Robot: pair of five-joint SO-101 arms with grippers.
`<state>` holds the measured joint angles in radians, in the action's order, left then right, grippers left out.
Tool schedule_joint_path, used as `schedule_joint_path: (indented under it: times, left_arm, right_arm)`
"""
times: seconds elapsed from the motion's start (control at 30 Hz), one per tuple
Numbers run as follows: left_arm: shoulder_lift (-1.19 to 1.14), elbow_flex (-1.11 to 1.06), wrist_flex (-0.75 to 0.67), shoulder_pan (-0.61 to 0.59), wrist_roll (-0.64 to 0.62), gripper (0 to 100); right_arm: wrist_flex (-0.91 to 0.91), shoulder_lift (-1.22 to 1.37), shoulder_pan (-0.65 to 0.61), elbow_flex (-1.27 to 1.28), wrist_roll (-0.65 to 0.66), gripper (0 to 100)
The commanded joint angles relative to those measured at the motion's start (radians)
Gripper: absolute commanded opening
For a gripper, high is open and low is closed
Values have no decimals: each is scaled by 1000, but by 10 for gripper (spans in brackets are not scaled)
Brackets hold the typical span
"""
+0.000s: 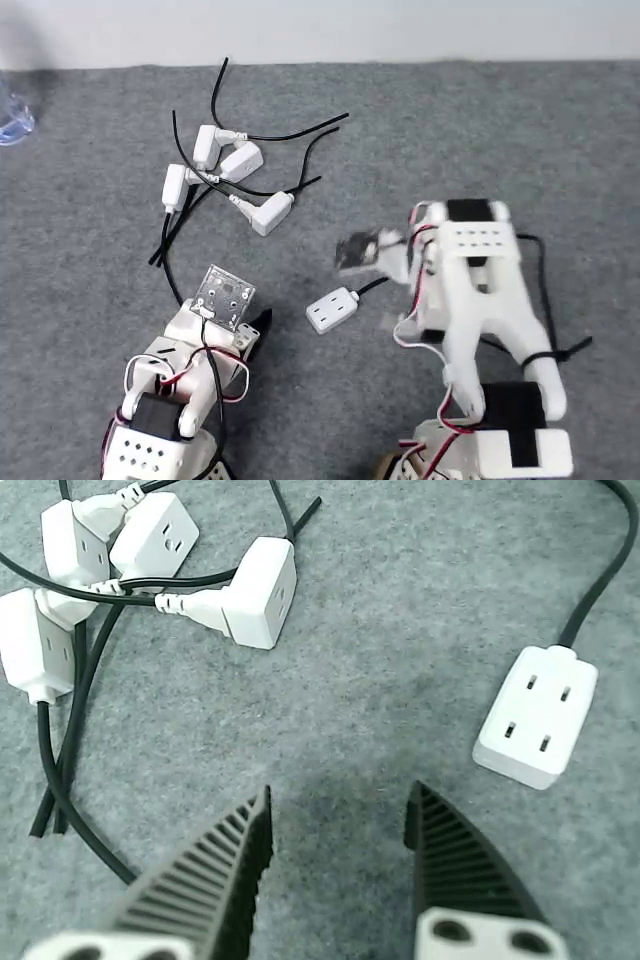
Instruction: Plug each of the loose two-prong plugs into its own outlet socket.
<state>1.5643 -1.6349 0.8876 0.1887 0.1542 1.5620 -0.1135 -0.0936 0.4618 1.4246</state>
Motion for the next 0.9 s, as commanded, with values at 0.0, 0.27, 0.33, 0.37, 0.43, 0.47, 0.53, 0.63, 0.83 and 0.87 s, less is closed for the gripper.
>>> schedule_joint_path:
  times: [0.0,0.27,0.33,0.37,0.43,0.47,0.53,0.63,0.83,0.87]
  left_arm:
    - [9,2,-29,6,-3,206]
    - [9,-10,-64,11,-3,206]
    - [9,-13,-64,26,-3,206]
    - [9,-13,-63,29,-3,206]
    - [9,-13,-63,29,-3,206]
    - [9,-13,-63,29,-3,206]
    - [9,-13,-63,31,-3,206]
    - [9,-13,-63,32,-3,206]
    - [9,-15,-60,32,-3,206]
    - [9,-15,-60,32,-3,206]
  right_arm:
    - [-5,-38,-25,26,58,13]
    - [-119,-44,-28,75,-81,271]
    - [-124,-48,-30,71,-91,348]
    - [-119,-48,-30,60,-91,369]
    - [-110,-50,-30,41,-91,376]
    - [-94,-50,-31,32,-91,376]
    - [-42,-50,-50,34,-91,376]
    - [-12,-41,-91,80,-91,375]
    - [-254,-42,-122,258,-95,375]
    - [-298,-41,-119,275,-97,375]
